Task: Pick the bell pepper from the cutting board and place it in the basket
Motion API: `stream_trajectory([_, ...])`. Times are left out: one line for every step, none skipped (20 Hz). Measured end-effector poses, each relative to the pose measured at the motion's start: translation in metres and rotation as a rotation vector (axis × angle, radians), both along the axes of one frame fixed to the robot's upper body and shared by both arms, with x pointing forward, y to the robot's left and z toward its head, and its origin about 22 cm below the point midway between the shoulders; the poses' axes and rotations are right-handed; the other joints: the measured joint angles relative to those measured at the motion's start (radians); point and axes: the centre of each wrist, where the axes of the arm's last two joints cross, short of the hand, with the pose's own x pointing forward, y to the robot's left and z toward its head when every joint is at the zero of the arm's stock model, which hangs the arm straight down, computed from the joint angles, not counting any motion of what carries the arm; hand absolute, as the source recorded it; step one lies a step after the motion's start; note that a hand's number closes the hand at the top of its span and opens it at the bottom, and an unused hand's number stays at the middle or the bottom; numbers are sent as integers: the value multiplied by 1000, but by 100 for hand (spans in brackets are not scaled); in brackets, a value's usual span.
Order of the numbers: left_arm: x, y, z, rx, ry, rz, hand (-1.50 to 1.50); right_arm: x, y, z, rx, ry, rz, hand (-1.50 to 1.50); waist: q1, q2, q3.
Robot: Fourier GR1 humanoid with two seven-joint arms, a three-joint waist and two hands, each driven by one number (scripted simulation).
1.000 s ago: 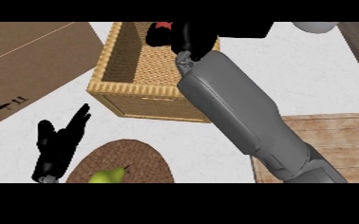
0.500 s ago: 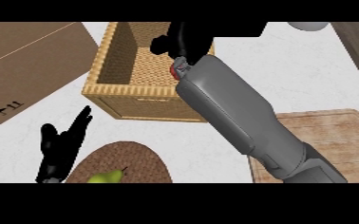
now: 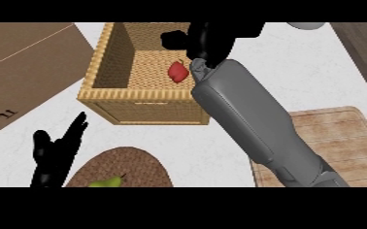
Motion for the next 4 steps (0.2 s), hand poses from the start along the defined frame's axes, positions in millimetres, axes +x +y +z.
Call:
stream_trajectory([-2, 3, 0, 0, 2, 5, 0, -1, -6, 4, 19, -13, -10, -150, -5, -1, 0])
stream_trajectory([-3, 2, -1, 2, 1, 13, 0, -3, -9, 8, 31, -23, -22, -150, -9, -3, 0])
stream_trajectory([-5, 2, -2, 4, -3, 19, 0, -3, -19, 9, 43, -28, -42, -150, -13, -4, 0])
stream_trajectory([-8, 4, -4, 6, -7, 24, 0, -5, -26, 9, 53, -29, -55, -150, -18, -5, 0])
